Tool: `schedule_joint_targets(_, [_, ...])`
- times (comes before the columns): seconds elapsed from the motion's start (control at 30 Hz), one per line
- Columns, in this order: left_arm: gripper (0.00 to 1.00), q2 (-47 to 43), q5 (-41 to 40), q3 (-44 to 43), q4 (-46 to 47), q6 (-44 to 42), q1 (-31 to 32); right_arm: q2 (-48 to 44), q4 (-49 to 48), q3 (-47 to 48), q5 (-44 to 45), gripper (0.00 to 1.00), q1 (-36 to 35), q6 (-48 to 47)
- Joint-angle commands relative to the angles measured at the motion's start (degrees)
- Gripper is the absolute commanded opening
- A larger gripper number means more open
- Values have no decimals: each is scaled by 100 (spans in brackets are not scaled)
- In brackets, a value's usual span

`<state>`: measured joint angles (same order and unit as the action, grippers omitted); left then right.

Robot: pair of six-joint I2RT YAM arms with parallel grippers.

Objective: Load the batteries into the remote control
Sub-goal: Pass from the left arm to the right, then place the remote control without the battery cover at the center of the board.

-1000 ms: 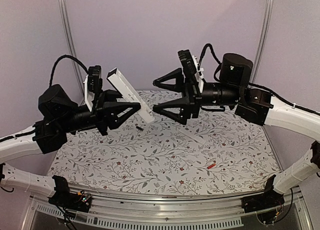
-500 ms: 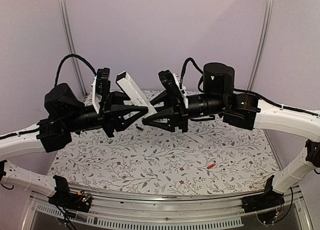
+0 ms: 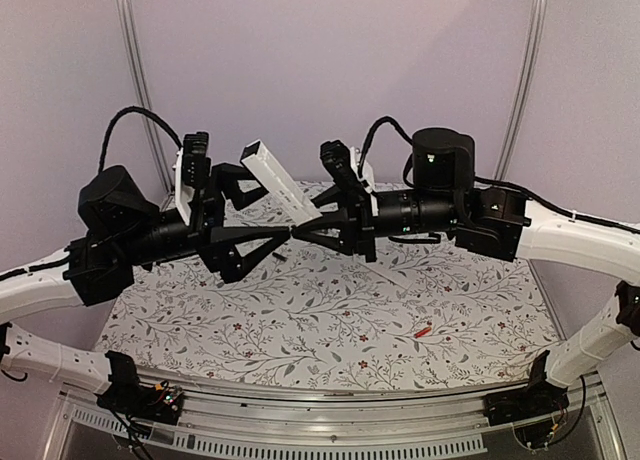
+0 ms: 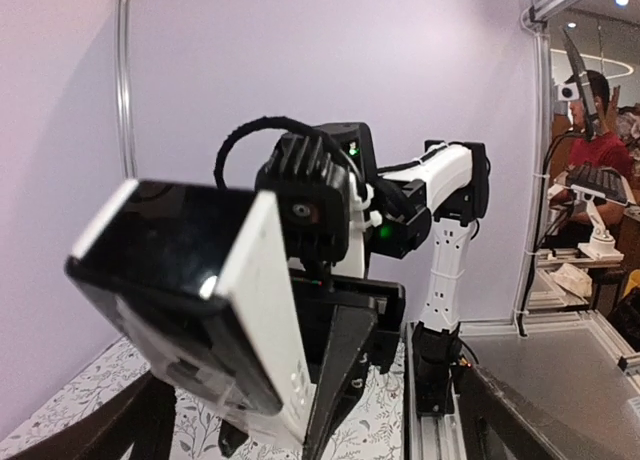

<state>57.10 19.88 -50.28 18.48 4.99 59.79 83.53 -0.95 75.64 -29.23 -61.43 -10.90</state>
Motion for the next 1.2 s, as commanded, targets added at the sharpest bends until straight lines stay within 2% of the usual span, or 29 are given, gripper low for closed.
schedule_joint_targets(0.0, [100, -473, -933, 27, -377, -41, 60, -295, 577, -192, 1320, 0, 17, -272])
schedule_joint_targets(0.2, [100, -1015, -2980, -97, -1632, 217, -6, 29, 1861, -446, 3141, 0, 17, -592])
schedule_joint_targets(0.33, [100, -1476, -3660, 89, -2053, 475, -43, 621, 2487, -686, 3030, 0, 17, -763])
schedule_joint_targets(0.47, [100, -1867, -3790, 321, -2008, 480, -59, 1252, 2742, -771, 2440, 7, 17, -1058])
schedule_joint_targets(0.63, [100, -1936, -3875, 343, -2078, 393, -71, 1864, 2920, -784, 1869, 9, 17, -1701])
schedule_joint_targets(0.8, [100, -1838, -3808, 367, -2093, 333, -70, 2379, 3142, -673, 1820, 10, 17, -2251])
schedule_joint_targets(1.0, [100, -1814, -3795, 387, -2059, 269, -87, 2852, 3338, -507, 1887, 13, 16, -2449])
schedule_joint_targets(1.17, [100, -1799, -3781, 370, -2076, 233, -105, 2912, 3400, -439, 1842, 30, 17, -2433])
